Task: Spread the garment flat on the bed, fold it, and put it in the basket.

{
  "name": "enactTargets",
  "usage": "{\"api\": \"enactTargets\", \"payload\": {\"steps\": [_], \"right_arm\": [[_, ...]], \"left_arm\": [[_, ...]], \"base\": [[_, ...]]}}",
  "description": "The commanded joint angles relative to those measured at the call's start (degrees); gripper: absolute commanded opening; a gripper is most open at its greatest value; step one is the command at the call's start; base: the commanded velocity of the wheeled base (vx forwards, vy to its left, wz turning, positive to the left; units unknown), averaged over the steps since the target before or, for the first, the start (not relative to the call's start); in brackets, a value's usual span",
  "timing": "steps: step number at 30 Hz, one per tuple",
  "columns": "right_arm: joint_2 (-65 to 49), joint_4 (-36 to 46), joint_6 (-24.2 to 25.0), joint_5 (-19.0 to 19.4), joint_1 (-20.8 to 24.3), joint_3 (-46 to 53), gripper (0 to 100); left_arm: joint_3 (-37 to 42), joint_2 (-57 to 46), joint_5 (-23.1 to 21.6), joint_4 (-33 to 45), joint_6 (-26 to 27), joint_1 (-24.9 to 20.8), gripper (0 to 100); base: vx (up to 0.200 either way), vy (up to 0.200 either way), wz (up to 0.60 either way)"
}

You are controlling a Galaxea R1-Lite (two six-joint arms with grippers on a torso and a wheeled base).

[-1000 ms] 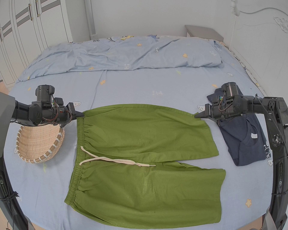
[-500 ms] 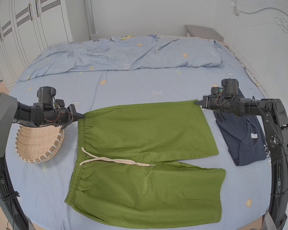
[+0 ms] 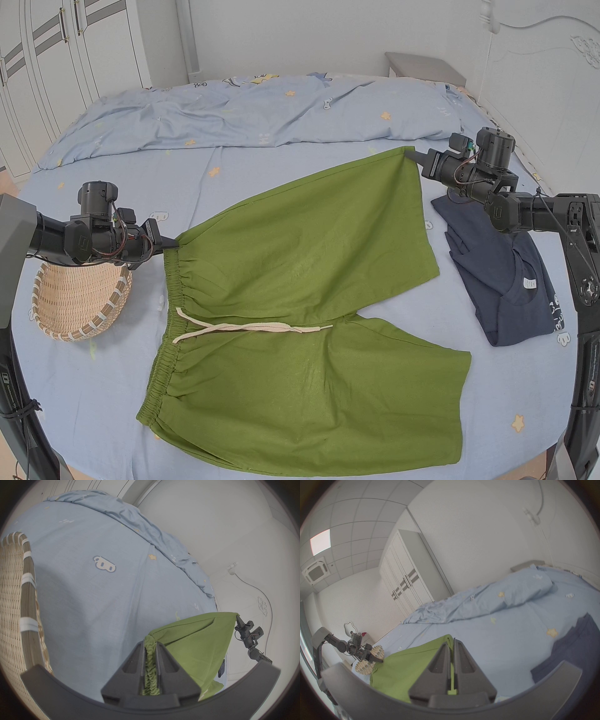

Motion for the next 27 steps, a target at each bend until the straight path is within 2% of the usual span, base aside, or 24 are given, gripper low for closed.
{"api": "enactTargets", "payload": {"steps": [1, 4, 9, 16, 17, 21, 22, 27], "right_arm": [[0.18, 2.46, 0.52, -0.19, 0.54, 1.1, 0], [0.27, 3.6, 0.52, -0.28, 0.46, 1.02, 0], [1.68, 4.57, 0.08, -0.28, -0.16, 0.93, 0], [3.43, 4.92, 0.08, -0.28, -0.42, -0.22, 0], [3.43, 4.92, 0.08, -0.28, -0.42, -0.22, 0], [3.61, 6.5, 0.08, -0.28, -0.25, -0.74, 0], [3.7, 6.59, 0.0, -0.28, -0.25, -0.83, 100], [4.49, 6.76, -0.27, -0.28, 0.11, -1.09, 100]], "left_arm": [[-0.48, 0.31, 0.06, -0.04, -0.04, 0.3, 0], [-0.66, 0.49, 0.24, -0.04, -0.04, 0.39, 0], [-1.36, 1.46, 3.66, -0.39, -0.04, 0.3, 0], [-1.18, 1.63, 4.01, -1.45, -0.12, 0.04, 0], [-1.18, 1.63, 4.01, -1.45, -0.12, 0.04, 100], [-1.27, 1.72, 4.01, -1.54, -0.12, -0.05, 100], [-1.27, 1.72, 4.01, -1.54, -0.12, -0.05, 100], [-1.1, 1.63, 4.01, -1.62, -0.04, -0.14, 100]], "base": [[0.0, 0.0, 0.0], [0.0, 0.0, 0.0], [0.0, 0.0, 0.0], [0.0, 0.0, 0.0], [0.0, 0.0, 0.0], [0.0, 0.0, 0.0], [0.0, 0.0, 0.0], [0.0, 0.0, 0.0]]}}
